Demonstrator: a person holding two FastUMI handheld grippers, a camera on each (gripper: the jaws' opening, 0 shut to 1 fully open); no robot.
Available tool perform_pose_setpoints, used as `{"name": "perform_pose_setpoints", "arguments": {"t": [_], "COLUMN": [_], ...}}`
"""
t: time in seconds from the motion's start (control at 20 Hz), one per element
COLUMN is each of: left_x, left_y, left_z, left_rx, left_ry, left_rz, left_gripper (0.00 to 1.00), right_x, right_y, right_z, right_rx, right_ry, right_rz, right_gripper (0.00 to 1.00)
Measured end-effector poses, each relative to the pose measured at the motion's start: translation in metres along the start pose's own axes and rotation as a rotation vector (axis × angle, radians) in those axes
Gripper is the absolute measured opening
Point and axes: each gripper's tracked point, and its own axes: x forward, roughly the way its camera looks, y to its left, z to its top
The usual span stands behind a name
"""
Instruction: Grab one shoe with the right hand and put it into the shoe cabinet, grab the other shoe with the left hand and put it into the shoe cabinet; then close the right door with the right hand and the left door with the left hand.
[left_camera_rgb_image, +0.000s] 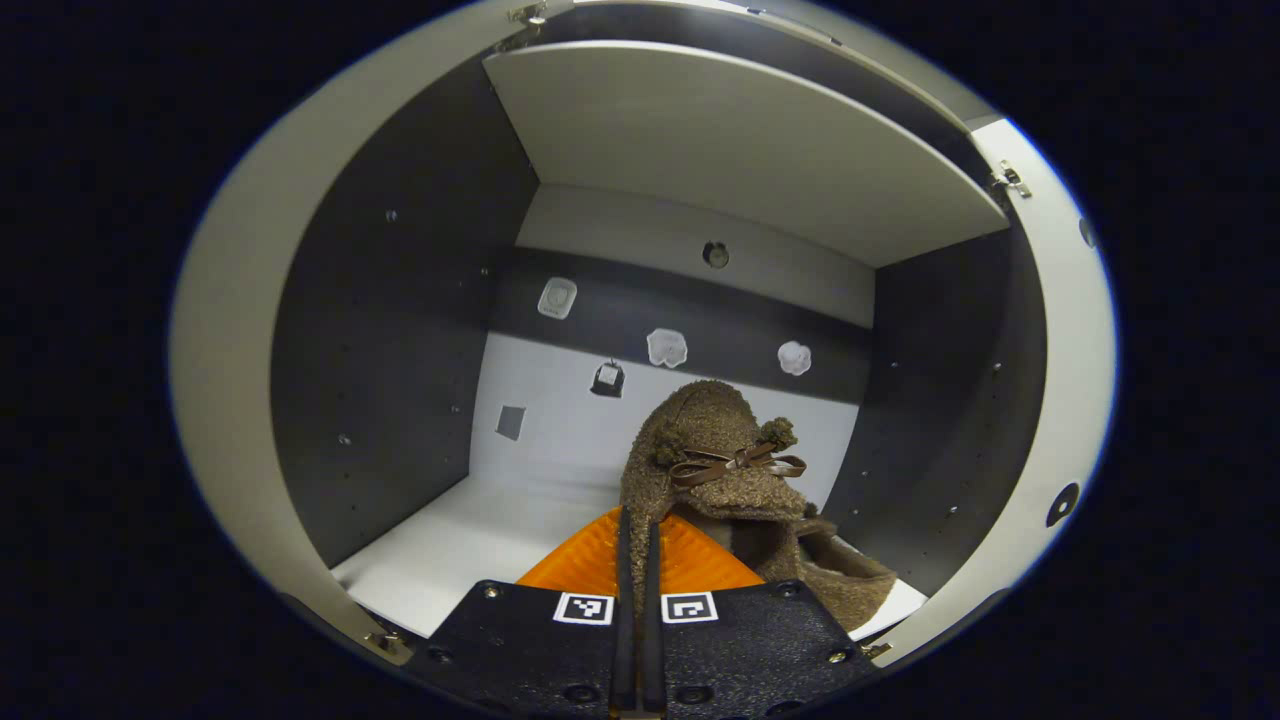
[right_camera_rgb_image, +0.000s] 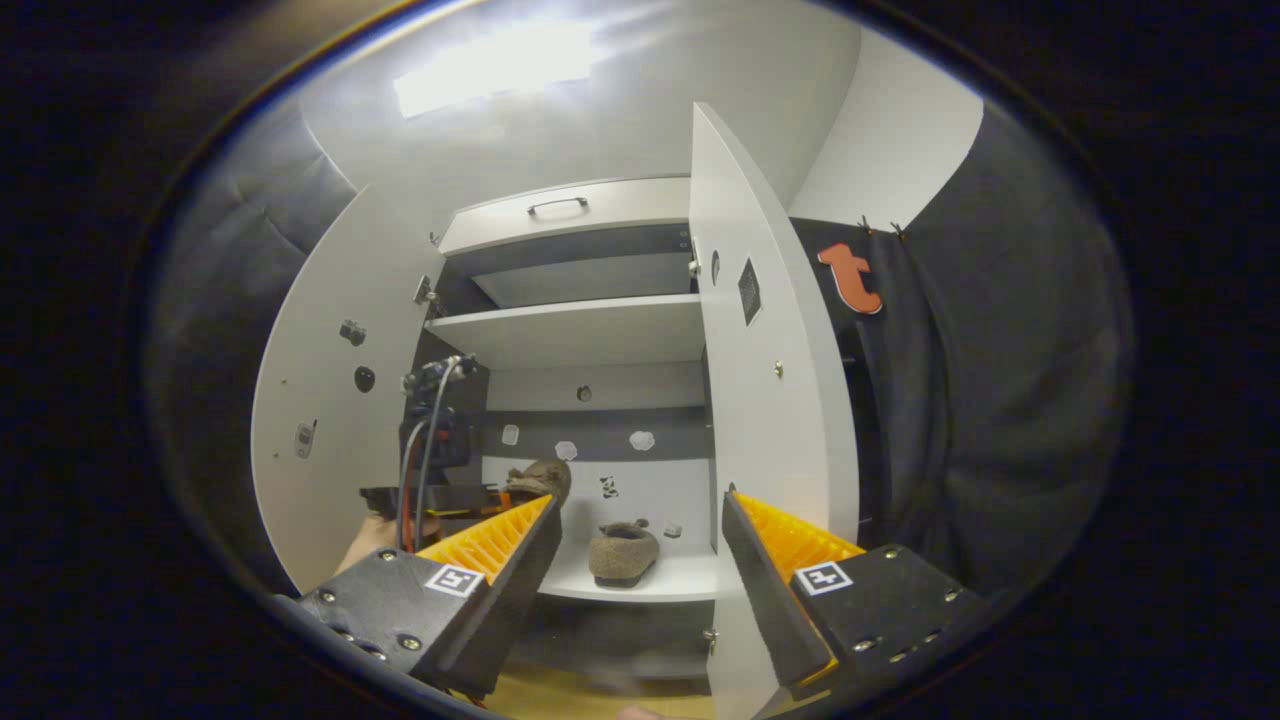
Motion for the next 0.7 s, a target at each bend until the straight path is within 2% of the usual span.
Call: {"name": "perform_pose_setpoints", "arguments": {"t": [0.2,0.25,0.3,0.35,0.5,0.55,0.6,0.7], "left_x": [0.036,0.036,0.042,0.041,0.026,0.018,0.012,-0.012], "left_y": [0.02,0.02,0.024,0.024,0.02,0.022,0.025,0.024], "left_z": [-0.03,-0.023,-0.014,-0.008,0.005,0.009,0.012,0.017], "left_rx": [0.021,-0.006,-0.038,-0.061,-0.055,-0.029,-0.003,0.024], "left_ry": [0.057,0.022,-0.011,-0.035,-0.066,-0.069,-0.076,-0.076], "left_rz": [0.06,0.045,0.045,0.031,0.004,0.023,0.04,0.056], "left_gripper": [0.04,0.07,0.17,0.13,0.77,0.83,0.96,0.97], "right_x": [-0.002,-0.001,-0.001,-0.001,-0.003,-0.005,-0.008,-0.017], "right_y": [0.001,0.003,0.006,0.007,0.01,0.011,0.012,0.015], "right_z": [0.001,0.0,-0.001,-0.002,-0.003,-0.003,-0.003,-0.001], "right_rx": [-0.042,-0.045,-0.044,-0.04,-0.035,-0.034,-0.031,-0.027], "right_ry": [-0.022,-0.022,-0.019,-0.016,-0.009,-0.006,-0.003,-0.003], "right_rz": [-0.023,-0.019,-0.011,-0.005,-0.006,-0.006,-0.004,0.001], "right_gripper": [0.97,0.98,0.98,0.97,0.97,0.97,0.97,0.97]}}
